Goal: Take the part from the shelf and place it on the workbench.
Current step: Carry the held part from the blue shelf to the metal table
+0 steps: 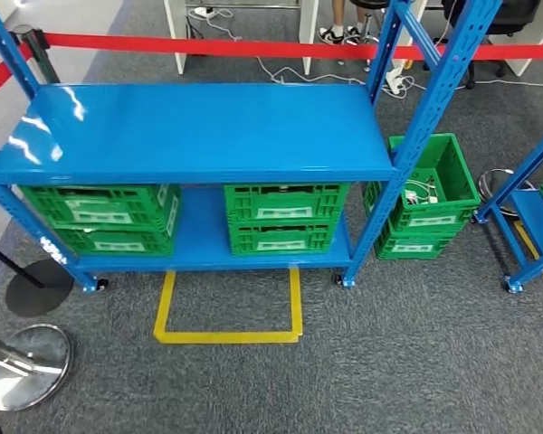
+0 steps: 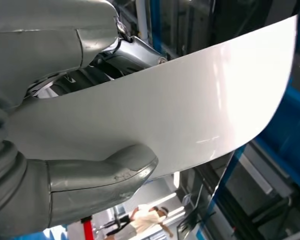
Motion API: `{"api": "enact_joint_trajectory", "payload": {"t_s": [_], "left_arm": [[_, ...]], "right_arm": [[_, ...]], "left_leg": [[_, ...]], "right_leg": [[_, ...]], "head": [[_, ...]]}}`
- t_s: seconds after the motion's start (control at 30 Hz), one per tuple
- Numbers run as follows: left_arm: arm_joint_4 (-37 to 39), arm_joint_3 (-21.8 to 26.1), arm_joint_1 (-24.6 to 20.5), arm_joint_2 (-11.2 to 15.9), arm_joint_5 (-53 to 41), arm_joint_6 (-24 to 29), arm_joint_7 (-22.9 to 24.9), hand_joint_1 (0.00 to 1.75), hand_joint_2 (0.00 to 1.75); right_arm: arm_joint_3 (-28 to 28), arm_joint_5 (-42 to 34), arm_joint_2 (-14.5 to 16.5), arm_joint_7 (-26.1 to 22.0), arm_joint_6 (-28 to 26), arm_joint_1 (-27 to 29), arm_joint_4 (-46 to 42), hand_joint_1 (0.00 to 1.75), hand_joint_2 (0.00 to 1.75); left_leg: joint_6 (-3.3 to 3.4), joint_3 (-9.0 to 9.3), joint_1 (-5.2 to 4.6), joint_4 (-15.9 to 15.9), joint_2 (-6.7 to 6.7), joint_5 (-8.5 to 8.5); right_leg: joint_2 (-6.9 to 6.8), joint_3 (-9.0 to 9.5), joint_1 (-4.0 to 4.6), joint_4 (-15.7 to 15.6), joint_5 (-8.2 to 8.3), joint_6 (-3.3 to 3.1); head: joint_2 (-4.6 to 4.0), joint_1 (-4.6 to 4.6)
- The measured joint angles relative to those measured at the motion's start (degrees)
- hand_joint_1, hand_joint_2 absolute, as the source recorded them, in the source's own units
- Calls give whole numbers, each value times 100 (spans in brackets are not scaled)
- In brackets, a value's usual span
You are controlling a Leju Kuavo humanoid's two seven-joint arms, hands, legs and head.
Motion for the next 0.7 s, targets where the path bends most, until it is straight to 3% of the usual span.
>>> {"api": "enact_joint_trajectory", "payload": {"t_s": [0.03,0.07,0.1,0.13,0.2,0.27,0.3,0.33,0.4,0.43,0.53,0.57,0.6,0.63,0.7], "left_arm": [[11,-23,-48,8,1,-2,5,175,175],[31,-49,-103,20,1,-3,12,175,175],[54,-75,-153,33,1,-3,22,175,175],[78,-98,-192,48,1,-3,28,175,175],[120,-132,-244,83,7,-3,42,175,175],[151,-149,-285,142,47,-5,71,175,175],[172,-158,-314,181,81,-10,91,175,175],[203,-173,-355,228,121,-17,112,175,175],[292,-204,-448,316,178,-28,141,175,175],[342,-216,-488,358,197,-29,149,175,175],[454,-243,-568,451,227,-28,157,175,175],[482,-257,-591,472,233,-33,162,175,175],[510,-275,-616,492,237,-44,171,175,175],[544,-296,-650,514,239,-62,185,175,175],[623,-345,-758,552,238,-96,222,175,175]], "right_arm": [[-8,-33,0,11,1,-9,3,0,0],[-19,-64,0,19,1,-23,6,0,0],[-31,-86,-1,27,1,-39,8,0,0],[-40,-100,-1,33,1,-53,9,0,0],[-59,-129,-1,52,-9,-79,9,0,0],[-93,-190,-1,67,-31,-104,9,0,0],[-120,-232,-1,69,-43,-112,9,0,0],[-151,-275,-1,69,-51,-116,9,0,0],[-218,-343,-1,72,-56,-120,10,0,0],[-248,-363,-3,74,-56,-125,11,0,0],[-300,-389,-22,76,-57,-143,11,0,0],[-313,-399,-27,76,-57,-144,11,0,0],[-330,-416,-30,78,-56,-145,11,0,0],[-352,-437,-32,80,-54,-146,11,0,0],[-399,-479,-33,89,-45,-156,11,0,0]], "left_leg": [[8,-85,-1,2,2,70],[4,-180,-2,6,3,146],[-4,-277,-1,9,5,221],[-14,-369,2,12,6,291],[-53,-524,8,14,2,432],[-116,-617,6,14,-2,567],[-151,-636,7,5,-1,633],[-189,-646,10,-13,1,699],[-261,-687,20,-20,-6,724],[-285,-736,18,73,-12,566],[-294,-954,5,986,-17,-350],[-291,-997,1,1348,-17,-499],[-284,-995,-3,1600,-17,-478],[-272,-926,-11,1697,-17,-330],[-227,-528,-33,1344,-17,-13]], "right_leg": [[-1,-51,-18,374,-233,26],[-1,-59,-30,671,-330,40],[-1,2,-36,820,-284,46],[0,144,-39,791,-131,44],[8,712,-38,194,146,20],[34,1380,-25,-743,47,-17],[48,1561,-12,-1051,-56,-35],[55,1622,2,-1202,-104,-58],[37,1514,3,-1212,-12,-144],[23,1442,0,-1213,62,-206],[-3,1170,32,-1187,297,-331],[-6,1069,53,-1164,373,-341],[-8,961,71,-1131,447,-346],[-11,830,86,-1090,518,-346],[-15,580,105,-992,648,-340]], "head": [[0,8],[0,10],[0,10],[0,11],[0,10],[0,5],[0,6],[0,3],[0,6],[0,0],[0,-20],[0,-22],[0,-21],[0,-21],[0,-22]]}}
